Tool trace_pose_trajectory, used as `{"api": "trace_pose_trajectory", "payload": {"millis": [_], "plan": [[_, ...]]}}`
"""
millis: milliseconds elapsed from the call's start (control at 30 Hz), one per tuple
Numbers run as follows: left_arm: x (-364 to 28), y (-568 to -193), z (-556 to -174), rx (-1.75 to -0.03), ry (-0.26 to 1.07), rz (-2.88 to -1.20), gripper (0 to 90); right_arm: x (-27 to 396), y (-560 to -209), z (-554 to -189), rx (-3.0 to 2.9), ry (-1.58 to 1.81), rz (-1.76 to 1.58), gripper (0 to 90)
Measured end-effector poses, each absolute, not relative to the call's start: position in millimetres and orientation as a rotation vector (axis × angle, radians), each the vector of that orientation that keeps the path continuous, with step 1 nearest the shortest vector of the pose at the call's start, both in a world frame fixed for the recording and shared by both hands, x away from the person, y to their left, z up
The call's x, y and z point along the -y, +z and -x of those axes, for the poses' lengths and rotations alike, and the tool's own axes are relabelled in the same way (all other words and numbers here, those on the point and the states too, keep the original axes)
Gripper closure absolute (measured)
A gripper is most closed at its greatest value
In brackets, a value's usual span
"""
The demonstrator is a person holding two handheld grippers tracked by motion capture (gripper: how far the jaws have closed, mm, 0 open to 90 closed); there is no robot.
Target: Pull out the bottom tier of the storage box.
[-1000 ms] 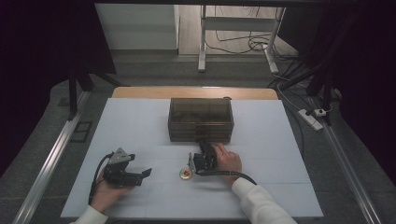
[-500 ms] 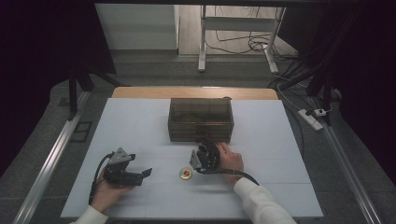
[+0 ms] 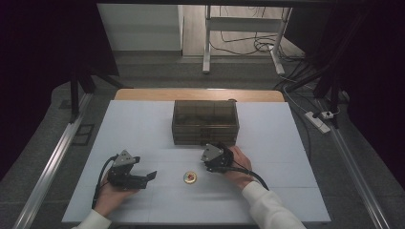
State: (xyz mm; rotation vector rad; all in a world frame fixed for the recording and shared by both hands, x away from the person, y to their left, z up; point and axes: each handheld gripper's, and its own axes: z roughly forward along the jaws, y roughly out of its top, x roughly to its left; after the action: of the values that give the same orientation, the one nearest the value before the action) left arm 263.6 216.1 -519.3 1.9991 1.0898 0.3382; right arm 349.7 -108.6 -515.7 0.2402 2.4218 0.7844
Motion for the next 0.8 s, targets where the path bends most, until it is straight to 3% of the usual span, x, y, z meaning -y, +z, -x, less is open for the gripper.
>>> {"api": "trace_pose_trajectory", "payload": {"millis": [800], "plan": [[-196.2,-510.0,-287.1,-1.066,0.307,-2.006,9.8,153.6,-500.3,-362.8,-2.552,1.055,-0.58,36.6]]}}
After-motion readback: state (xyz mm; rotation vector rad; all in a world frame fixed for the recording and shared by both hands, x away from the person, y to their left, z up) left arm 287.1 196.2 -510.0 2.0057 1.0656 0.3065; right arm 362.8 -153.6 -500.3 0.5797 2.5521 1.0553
